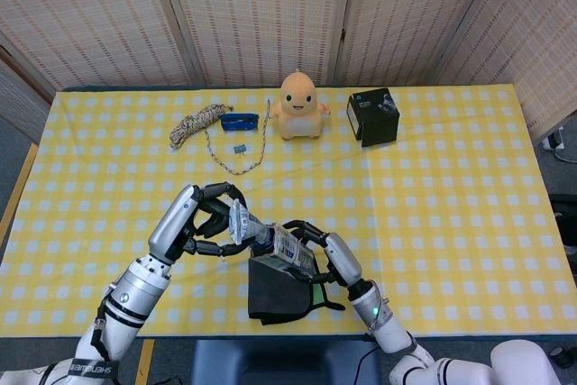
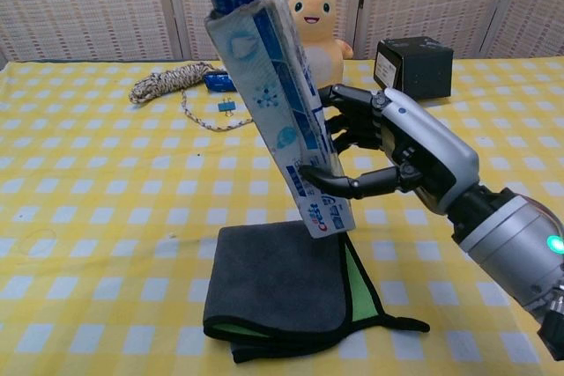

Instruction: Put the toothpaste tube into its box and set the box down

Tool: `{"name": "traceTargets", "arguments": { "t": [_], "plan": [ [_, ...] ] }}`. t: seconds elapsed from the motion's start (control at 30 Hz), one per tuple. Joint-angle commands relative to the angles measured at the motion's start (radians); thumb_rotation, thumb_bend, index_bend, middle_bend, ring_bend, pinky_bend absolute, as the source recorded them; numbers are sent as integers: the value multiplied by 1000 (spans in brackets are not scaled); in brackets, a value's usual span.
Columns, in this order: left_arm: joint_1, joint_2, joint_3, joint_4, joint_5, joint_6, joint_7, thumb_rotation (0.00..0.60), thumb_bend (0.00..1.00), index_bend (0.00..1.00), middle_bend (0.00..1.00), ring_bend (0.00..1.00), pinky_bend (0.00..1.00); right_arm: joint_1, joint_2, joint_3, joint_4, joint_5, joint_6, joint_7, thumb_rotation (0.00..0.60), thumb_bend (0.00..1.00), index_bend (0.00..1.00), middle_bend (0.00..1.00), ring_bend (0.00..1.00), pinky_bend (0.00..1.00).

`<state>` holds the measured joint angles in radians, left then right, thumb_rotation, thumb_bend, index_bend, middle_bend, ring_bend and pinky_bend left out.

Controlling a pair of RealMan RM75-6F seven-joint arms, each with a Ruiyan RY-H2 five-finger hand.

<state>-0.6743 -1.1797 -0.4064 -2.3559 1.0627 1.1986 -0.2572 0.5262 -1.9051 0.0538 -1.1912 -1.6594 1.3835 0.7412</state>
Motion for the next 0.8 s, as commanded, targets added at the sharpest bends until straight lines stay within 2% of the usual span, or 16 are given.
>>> {"name": "traceTargets", "arguments": {
  "t": [0.03,0.27,0.33,0.4,0.43,0.47,0.53,0.6,0.63,0.8],
  "plan": [
    [1,-2,4,0,-3,-2,3,600,461,848,1000,1000,1000,0,11,1,-23,-8,13,6,600,326,380,269,388,480],
    [6,-10,27,0,-2,-12,18,600,460,848,1000,1000,1000,-2,31,6,-60,-13,32,3,600,326,380,269,389,480],
    [5,-12,36,0,-6,-20,27,600,457,820,1000,1000,1000,-1,35,7,-66,-11,29,0,600,326,380,269,388,480],
    [2,-13,37,0,-6,-25,32,600,436,704,1000,1000,1000,-1,37,5,-67,-9,26,-3,600,326,380,269,388,480],
    [0,-12,37,0,-6,-27,38,600,391,535,1000,1000,1000,-2,39,3,-68,-9,24,-2,600,326,380,269,388,480],
    [-1,-12,37,0,-8,-29,42,600,355,424,1000,1000,1000,-2,39,2,-69,-8,22,-1,600,326,380,269,388,480],
    [-6,-11,38,0,-19,-43,40,600,242,122,1000,1000,1000,-3,40,1,-70,-7,22,1,600,326,380,269,389,480],
    [-9,-9,36,0,-29,-52,36,600,193,21,1000,1000,1000,-3,40,0,-72,-7,21,3,600,326,380,269,389,480],
    [-11,-11,34,0,-36,-53,34,600,179,4,1000,1000,1000,-3,40,-2,-73,-6,19,4,600,326,380,269,389,480],
    [-15,-18,37,0,-47,-54,44,600,163,0,1000,1000,1000,-4,47,-9,-87,-3,9,5,600,326,380,269,387,480]
  ]
}}
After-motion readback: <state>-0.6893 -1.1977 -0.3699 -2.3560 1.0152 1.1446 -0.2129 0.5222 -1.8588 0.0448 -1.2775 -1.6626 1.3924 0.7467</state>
